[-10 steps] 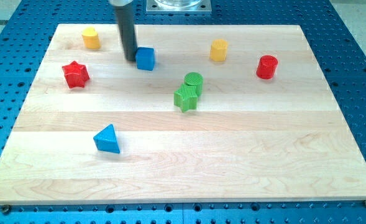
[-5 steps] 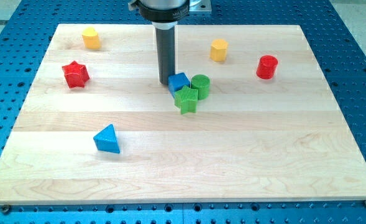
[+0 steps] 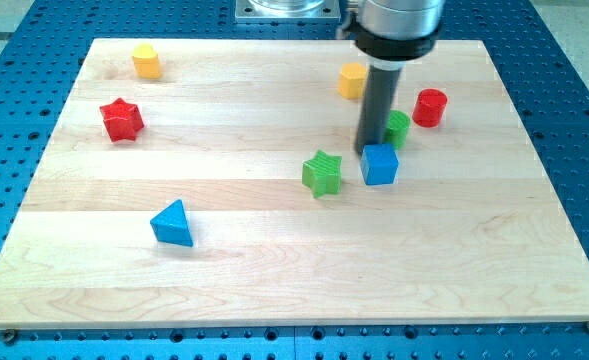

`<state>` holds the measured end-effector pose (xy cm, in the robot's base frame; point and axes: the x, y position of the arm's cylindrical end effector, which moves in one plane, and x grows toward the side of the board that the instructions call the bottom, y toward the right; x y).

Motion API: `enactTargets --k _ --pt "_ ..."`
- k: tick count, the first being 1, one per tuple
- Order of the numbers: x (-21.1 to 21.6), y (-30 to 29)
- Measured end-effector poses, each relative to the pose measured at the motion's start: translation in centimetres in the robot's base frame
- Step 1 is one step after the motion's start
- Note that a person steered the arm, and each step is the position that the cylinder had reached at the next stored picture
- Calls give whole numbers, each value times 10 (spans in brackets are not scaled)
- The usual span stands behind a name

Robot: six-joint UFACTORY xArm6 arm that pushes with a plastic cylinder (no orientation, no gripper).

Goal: Move the blue cube and the green blocks below the red circle

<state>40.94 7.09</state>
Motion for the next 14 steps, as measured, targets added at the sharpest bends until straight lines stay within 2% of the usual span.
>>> enactTargets --k 1,2,3,4,5,6,7,8,9,12,14 --pt "8 -15" --pt "-33 25" --pt "-12 80" --pt "-1 101" --pt "33 61" --pt "44 114" --pt "43 127" --pt "97 114" --pt "108 16" --pt "26 23" --pt "-11 -38"
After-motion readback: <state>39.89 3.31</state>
